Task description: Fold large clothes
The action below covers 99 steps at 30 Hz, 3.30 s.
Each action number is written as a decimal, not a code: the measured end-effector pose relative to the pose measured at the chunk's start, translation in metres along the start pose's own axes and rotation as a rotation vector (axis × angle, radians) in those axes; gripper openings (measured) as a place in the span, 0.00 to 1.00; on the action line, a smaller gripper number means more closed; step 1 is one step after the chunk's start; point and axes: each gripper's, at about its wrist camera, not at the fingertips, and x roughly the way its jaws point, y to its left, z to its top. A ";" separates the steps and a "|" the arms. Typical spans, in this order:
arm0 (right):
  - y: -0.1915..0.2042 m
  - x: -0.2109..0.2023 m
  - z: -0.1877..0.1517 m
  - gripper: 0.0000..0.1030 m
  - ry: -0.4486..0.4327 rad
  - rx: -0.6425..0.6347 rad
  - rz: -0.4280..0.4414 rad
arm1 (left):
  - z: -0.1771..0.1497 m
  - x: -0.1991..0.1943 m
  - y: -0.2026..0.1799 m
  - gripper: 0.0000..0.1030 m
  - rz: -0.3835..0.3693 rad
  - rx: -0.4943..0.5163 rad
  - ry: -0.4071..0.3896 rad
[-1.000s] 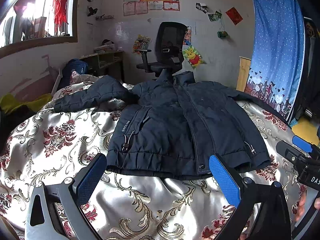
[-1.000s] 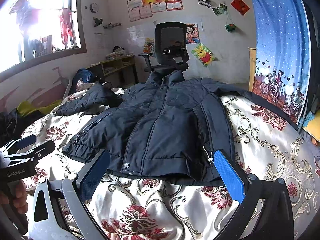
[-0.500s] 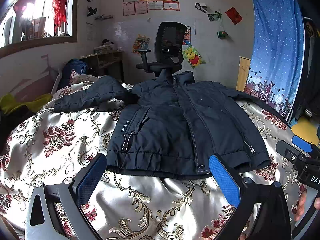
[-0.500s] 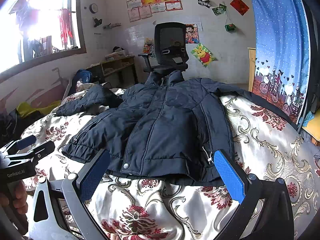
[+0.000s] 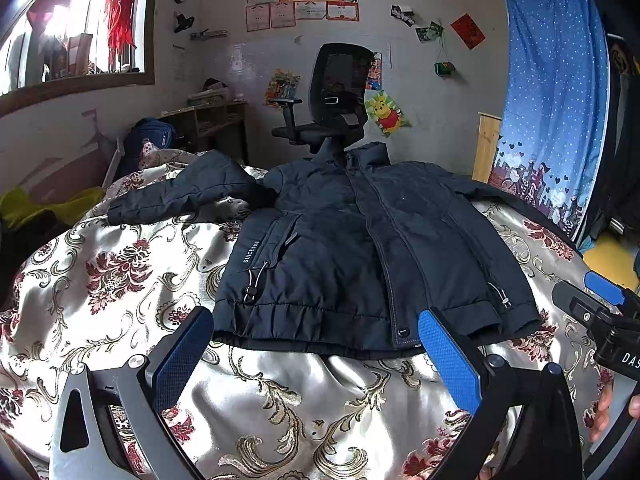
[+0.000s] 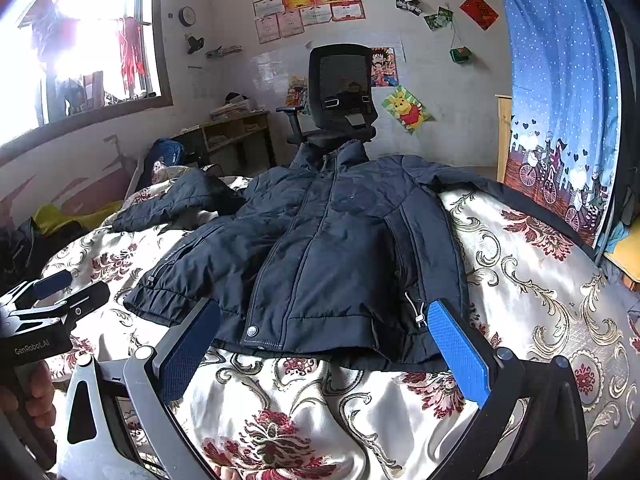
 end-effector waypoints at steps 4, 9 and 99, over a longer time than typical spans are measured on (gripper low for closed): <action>0.000 0.000 0.000 0.99 0.001 0.001 0.000 | 0.000 0.000 0.000 1.00 0.000 0.001 -0.001; 0.000 0.000 -0.001 0.99 0.000 0.002 0.001 | 0.000 0.000 0.000 1.00 0.000 0.001 0.000; -0.336 0.220 0.063 0.99 0.094 0.937 -0.211 | 0.216 0.352 -0.243 1.00 0.015 0.400 0.079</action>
